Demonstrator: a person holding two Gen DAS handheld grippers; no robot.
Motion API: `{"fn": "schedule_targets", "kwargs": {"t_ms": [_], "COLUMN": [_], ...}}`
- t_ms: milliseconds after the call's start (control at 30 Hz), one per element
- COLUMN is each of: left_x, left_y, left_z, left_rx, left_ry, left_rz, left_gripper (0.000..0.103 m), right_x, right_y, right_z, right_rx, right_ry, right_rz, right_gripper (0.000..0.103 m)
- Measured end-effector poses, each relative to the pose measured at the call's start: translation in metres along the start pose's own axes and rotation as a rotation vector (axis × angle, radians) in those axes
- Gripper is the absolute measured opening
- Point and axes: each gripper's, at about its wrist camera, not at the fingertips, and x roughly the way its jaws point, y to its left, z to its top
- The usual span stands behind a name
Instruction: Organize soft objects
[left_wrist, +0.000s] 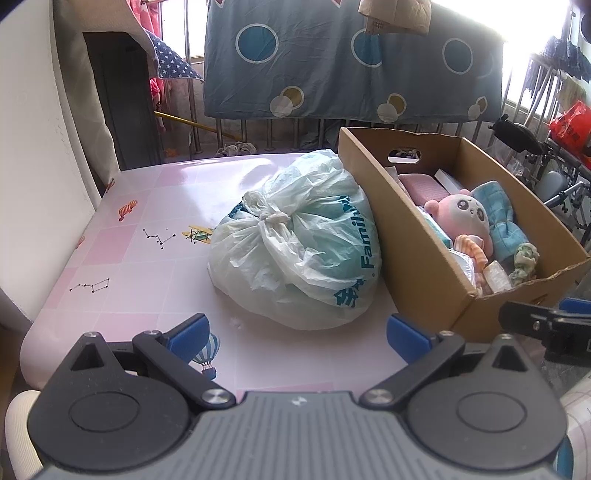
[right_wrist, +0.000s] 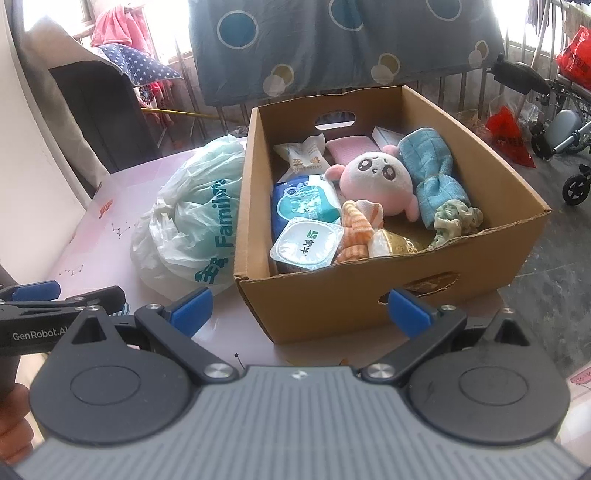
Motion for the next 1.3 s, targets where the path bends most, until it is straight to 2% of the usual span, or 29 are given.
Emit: {"fn": "schedule_targets", "kwargs": {"t_ms": [1300], "left_x": [-0.0001], "left_y": [-0.0008], "left_z": [-0.0002], "left_rx": [-0.003], "left_ry": [0.001], "left_rz": [-0.005], "left_gripper": [0.103], "right_x": [-0.0011], "right_y": [-0.0030], "right_z": [0.0022], "right_rx": [-0.023], "right_ry": [0.000], "right_rz": [-0.001], "right_gripper": [0.102]}}
